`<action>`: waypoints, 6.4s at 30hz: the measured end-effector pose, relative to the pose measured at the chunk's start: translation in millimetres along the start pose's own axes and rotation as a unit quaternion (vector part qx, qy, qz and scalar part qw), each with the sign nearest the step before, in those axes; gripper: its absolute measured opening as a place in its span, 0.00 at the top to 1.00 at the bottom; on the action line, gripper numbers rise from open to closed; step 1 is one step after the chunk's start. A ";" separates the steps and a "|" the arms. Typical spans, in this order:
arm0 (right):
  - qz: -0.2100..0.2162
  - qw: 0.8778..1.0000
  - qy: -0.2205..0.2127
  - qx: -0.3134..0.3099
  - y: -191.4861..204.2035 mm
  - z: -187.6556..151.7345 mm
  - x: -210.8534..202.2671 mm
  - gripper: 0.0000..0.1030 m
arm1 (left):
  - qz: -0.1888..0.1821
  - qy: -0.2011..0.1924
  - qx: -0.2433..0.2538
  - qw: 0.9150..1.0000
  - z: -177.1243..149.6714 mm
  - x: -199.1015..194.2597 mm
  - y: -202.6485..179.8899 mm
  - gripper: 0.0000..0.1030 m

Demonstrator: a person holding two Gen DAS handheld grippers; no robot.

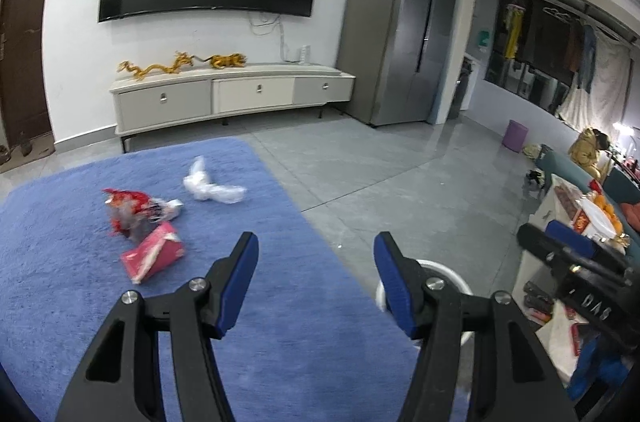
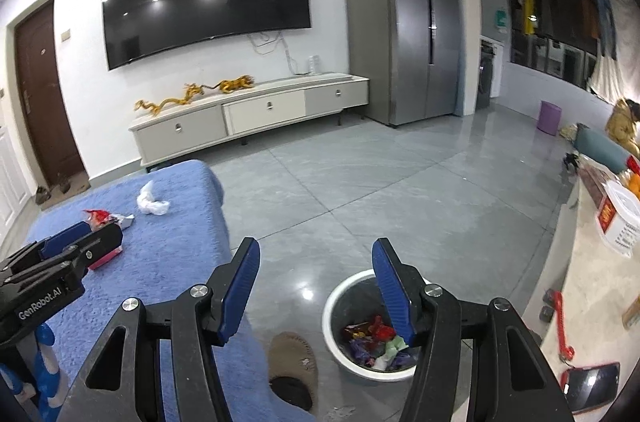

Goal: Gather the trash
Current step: 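Move both open tools back to the remaining wrappers on the rug, then grasp the pink barcode wrapper with the left tool while the right tool grasps the clear plastic, then carry the pink wrapper and clear plastic over the bin and open both tools, then move both open tools away from the bin toward the rug, then lower both open tools onto the last red wrappers on the rug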

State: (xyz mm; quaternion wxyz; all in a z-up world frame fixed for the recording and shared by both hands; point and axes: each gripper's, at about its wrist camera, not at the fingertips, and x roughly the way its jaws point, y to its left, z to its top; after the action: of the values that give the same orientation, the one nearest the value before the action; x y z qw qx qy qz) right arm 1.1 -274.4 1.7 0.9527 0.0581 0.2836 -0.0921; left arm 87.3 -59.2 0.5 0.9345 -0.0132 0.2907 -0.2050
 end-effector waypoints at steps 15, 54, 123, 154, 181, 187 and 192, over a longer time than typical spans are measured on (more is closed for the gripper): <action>0.157 0.980 0.073 -0.095 121.4 22.9 134.7 0.41 | 0.075 0.058 -0.014 0.995 -19.2 58.2 139.5 0.44; 0.263 0.951 0.122 -0.105 132.2 -15.5 121.3 0.77 | 0.001 0.103 -0.042 0.994 -42.4 30.4 139.9 0.77; -0.032 0.972 0.159 0.172 -189.9 -85.1 158.7 0.54 | -0.162 0.240 0.067 0.955 -25.6 234.5 -197.0 0.46; -0.053 0.992 0.025 0.115 -107.2 -28.0 9.4 0.46 | -0.002 -0.027 0.076 0.997 13.6 11.9 -122.0 0.34; -0.010 0.999 -0.033 0.014 -3.1 6.7 -52.3 0.42 | 0.065 -0.098 -0.009 0.993 13.5 -91.0 -0.9 0.34; 0.000 0.999 -0.044 -0.005 20.6 13.6 -60.7 0.40 | 0.095 -0.104 -0.035 0.989 8.2 -103.9 45.3 0.34; 0.025 0.998 -0.048 -0.018 44.2 23.5 -55.1 0.40 | 0.130 -0.091 -0.050 0.986 -1.9 -101.8 95.5 0.34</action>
State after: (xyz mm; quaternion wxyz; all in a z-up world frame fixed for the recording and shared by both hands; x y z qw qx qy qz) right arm -22.6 -227.2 54.2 0.9681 0.0431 0.2380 -0.0659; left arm 46.1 68.2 39.9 0.9740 -0.0407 0.2134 -0.0648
